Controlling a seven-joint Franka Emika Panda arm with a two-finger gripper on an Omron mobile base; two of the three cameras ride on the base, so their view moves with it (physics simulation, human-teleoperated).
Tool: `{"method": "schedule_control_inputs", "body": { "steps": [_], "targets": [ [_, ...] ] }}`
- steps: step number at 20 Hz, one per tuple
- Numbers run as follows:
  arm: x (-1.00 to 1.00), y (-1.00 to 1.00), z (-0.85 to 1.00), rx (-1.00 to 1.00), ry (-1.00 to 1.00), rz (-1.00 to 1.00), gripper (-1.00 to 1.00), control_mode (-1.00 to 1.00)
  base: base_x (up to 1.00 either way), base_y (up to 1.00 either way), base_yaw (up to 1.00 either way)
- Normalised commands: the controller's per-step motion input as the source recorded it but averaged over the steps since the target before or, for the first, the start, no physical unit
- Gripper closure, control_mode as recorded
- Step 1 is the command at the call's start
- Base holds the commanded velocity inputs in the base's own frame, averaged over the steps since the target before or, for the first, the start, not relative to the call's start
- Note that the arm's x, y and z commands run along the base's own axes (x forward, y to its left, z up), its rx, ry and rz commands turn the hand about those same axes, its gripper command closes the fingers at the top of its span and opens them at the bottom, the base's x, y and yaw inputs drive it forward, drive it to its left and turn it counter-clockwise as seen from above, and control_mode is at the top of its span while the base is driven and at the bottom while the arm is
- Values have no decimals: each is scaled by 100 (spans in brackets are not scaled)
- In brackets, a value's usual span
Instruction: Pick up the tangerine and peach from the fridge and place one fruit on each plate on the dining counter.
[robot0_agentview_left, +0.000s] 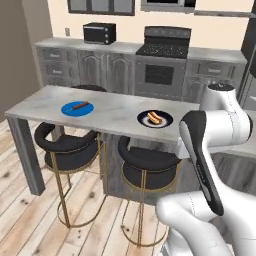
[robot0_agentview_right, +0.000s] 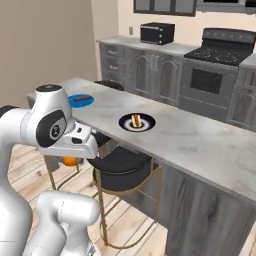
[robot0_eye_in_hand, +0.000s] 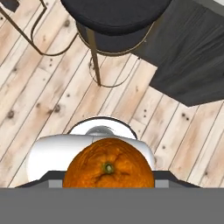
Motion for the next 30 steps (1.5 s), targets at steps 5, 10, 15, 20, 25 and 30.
{"method": "schedule_control_inputs", "body": {
  "steps": [5, 10, 15, 20, 25, 30],
  "targets": [
    [0, 0, 0, 0, 0, 0, 100, 100, 54, 70, -53],
    [0, 0, 0, 0, 0, 0, 100, 100, 44, 26, -62],
    [0, 0, 0, 0, 0, 0, 100, 100, 33, 40, -36],
    [0, 0, 0, 0, 0, 0, 100, 100, 33, 51, -9],
    [0, 0, 0, 0, 0, 0, 100, 100, 78, 41, -12],
    [0, 0, 0, 0, 0, 0, 100, 100, 74, 50, -22]
  ]
}}
